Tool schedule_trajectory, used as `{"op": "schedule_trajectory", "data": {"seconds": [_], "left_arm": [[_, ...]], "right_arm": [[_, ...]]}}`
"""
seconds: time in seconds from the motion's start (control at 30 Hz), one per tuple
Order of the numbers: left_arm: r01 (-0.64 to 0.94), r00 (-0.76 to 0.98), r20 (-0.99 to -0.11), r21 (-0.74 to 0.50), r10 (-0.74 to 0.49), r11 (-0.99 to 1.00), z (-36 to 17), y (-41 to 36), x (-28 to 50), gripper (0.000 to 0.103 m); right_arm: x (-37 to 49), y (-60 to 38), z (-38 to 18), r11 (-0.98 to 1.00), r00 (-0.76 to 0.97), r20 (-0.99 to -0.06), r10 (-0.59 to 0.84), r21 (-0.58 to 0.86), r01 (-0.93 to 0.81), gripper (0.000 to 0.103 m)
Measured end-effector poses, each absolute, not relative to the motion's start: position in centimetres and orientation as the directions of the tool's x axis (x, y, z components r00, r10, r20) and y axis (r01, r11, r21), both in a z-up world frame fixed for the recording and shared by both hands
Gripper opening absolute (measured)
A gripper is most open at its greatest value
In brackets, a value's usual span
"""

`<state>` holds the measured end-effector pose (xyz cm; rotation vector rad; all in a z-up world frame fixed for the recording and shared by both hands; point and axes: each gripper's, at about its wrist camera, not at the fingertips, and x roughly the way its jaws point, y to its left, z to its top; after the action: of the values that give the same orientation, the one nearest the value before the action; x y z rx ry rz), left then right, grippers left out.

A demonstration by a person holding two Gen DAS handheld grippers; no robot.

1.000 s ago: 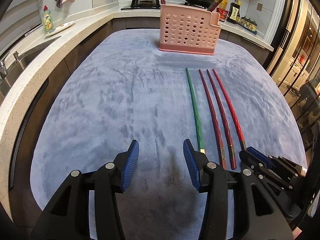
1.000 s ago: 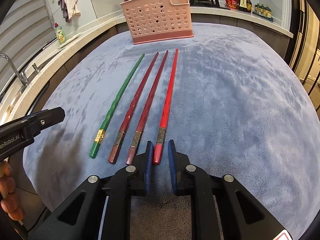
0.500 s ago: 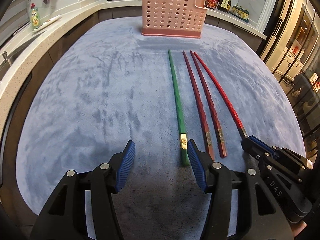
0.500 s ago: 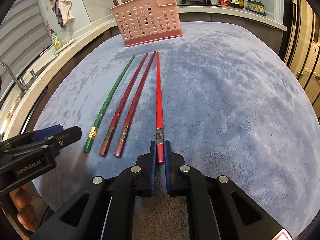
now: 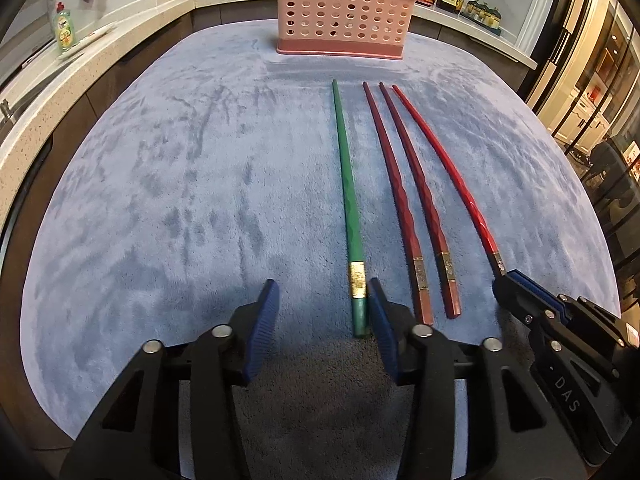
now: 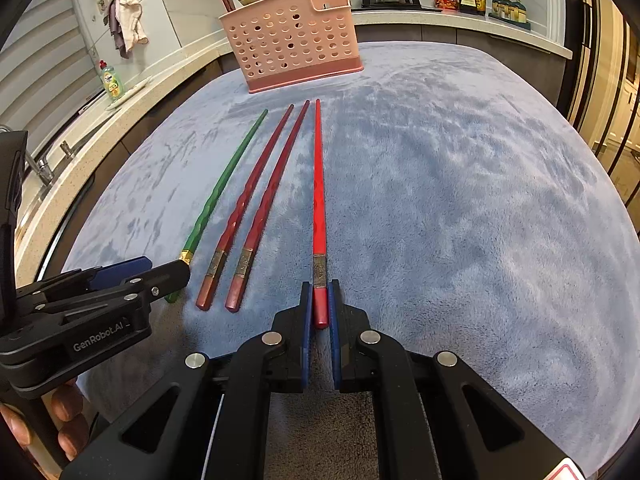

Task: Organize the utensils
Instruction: 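Close the right tool on a red chopstick while the left tool grasps the green chopstick, then lift the red and green chopsticks and carry them above the pink basket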

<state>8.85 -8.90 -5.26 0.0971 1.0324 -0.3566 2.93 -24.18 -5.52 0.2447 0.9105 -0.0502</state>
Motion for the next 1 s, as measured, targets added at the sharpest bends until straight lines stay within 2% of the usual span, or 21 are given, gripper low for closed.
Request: {"op": "schedule_trajectory", "data": {"seconds": [0.07, 0.13, 0.53, 1.0], "left_arm": [[0.337, 0.463, -0.853, -0.080, -0.239, 0.938, -5.3, -8.9, 9.0, 0.026], [0.337, 0.461, -0.853, -0.086, -0.244, 0.938, -5.2, -8.7, 9.1, 0.009], [0.333, 0.482, -0.831, -0.119, -0.277, 0.935, -2.9, -7.4, 8.9, 0.008], [0.292, 0.621, -0.711, -0.180, -0.330, 0.939, 6.5, -4.5, 11.1, 0.007]], "right_arm": [[2.9, -24.2, -5.5, 0.971, 0.614, -0.787, 0.060, 0.189, 0.147, 0.007], [2.9, -24.2, -5.5, 0.971, 0.615, -0.787, 0.060, 0.190, 0.147, 0.007], [2.3, -24.7, -2.6, 0.968, 0.663, -0.745, 0.067, 0.211, 0.138, 0.007], [3.1, -27.9, 8.8, 0.960, 0.836, -0.549, 0.021, 0.245, 0.137, 0.007]]}}
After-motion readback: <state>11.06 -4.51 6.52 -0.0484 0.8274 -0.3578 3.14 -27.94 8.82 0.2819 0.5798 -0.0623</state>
